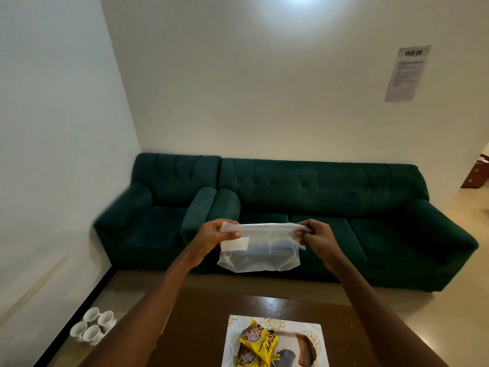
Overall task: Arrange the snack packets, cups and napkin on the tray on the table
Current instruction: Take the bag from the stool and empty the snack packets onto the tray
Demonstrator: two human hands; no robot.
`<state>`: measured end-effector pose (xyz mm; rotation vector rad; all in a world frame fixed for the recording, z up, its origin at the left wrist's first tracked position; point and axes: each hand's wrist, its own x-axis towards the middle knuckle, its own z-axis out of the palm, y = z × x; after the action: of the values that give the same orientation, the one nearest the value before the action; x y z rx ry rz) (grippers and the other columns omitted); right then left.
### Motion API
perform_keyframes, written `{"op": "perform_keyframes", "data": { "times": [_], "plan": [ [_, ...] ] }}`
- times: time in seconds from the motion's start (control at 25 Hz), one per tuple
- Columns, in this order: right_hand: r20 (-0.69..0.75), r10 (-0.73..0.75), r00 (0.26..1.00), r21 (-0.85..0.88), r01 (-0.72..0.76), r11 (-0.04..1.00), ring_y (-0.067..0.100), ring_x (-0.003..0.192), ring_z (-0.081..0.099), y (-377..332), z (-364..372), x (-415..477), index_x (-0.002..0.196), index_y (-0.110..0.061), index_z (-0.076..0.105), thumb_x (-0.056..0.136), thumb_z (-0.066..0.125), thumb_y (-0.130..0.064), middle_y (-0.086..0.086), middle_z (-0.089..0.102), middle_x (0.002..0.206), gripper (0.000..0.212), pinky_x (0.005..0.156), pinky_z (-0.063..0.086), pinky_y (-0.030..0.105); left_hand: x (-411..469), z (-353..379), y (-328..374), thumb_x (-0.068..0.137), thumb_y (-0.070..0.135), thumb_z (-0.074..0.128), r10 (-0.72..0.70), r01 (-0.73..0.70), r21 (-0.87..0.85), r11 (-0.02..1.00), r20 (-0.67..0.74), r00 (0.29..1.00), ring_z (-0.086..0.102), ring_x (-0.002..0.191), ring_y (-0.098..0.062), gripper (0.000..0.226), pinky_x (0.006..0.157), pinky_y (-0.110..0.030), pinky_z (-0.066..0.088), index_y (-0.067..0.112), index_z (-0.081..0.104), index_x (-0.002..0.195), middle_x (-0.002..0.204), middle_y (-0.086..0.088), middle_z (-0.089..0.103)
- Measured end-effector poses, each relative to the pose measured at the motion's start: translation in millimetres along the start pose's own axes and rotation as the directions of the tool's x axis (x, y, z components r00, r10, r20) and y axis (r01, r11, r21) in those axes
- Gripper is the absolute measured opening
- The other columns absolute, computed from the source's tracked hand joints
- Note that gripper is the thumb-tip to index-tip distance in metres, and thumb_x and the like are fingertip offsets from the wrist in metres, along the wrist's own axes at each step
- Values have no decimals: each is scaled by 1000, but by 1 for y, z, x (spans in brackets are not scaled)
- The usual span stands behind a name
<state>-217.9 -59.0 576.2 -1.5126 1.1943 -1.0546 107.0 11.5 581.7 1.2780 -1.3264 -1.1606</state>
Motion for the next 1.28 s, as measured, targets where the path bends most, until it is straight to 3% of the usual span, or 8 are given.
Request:
{"op": "perform_keyframes", "data": {
  "times": [0.32,0.48,0.64,0.76,0.96,1.08,1.16,1.28],
  "plan": [
    [161,-2,987,-310,53,949,26,99,71,-1,-4,4,103,-19,70,88,76,-18,2,71,103,15,80,64,32,4,0,-2,79,24,87,1,0,8,1000,-99,995,77,94,-19,31,71,-24,62,12,77,105,105,-6,80],
    [359,32,933,-599,204,774,9,107,65,-22,0,9,122,-27,63,72,85,-58,-11,67,118,63,94,58,31,11,-1,5,80,24,87,16,-12,133,991,-30,999,77,95,-20,26,76,-33,66,14,78,102,103,-5,79],
    [480,-37,877,-614,366,700,11,102,68,-42,41,9,127,-26,61,75,88,-47,-6,68,120,62,90,61,31,22,16,26,78,25,90,63,-77,187,979,80,995,78,94,-21,23,76,-34,66,20,80,98,102,-5,79],
    [452,-127,883,-514,375,772,11,95,73,-40,55,10,117,-21,71,84,84,-30,-2,75,108,37,89,64,36,27,20,51,72,42,91,125,-141,227,964,83,989,78,88,-20,35,70,-25,63,24,79,99,98,-4,80],
    [242,-38,970,-131,72,989,18,93,77,-22,45,11,102,-16,78,81,87,-19,2,79,98,22,84,66,40,17,24,37,47,74,88,61,-69,-24,997,-250,966,71,109,-11,112,79,-19,59,21,52,138,123,0,72],
    [190,-36,981,234,-10,972,24,99,77,-17,56,1,105,-8,77,81,87,-19,5,78,105,28,77,65,36,9,61,4,58,61,93,-55,47,-78,996,-108,993,75,103,-8,89,79,-25,63,30,52,130,120,4,74],
    [203,-67,977,322,-2,947,25,102,76,-14,62,-4,105,-8,78,83,85,-17,8,77,108,25,77,64,35,10,77,-6,67,50,93,-66,57,-126,990,-67,996,77,100,-12,63,76,-28,64,29,67,121,113,1,78],
    [215,-60,975,347,-19,938,28,103,76,-13,59,-6,107,-4,77,83,84,-15,12,77,111,27,79,64,38,11,70,-4,78,30,89,-104,90,-277,957,-37,994,74,110,-32,51,93,-48,62,11,72,123,117,-14,77]
  ]
}}
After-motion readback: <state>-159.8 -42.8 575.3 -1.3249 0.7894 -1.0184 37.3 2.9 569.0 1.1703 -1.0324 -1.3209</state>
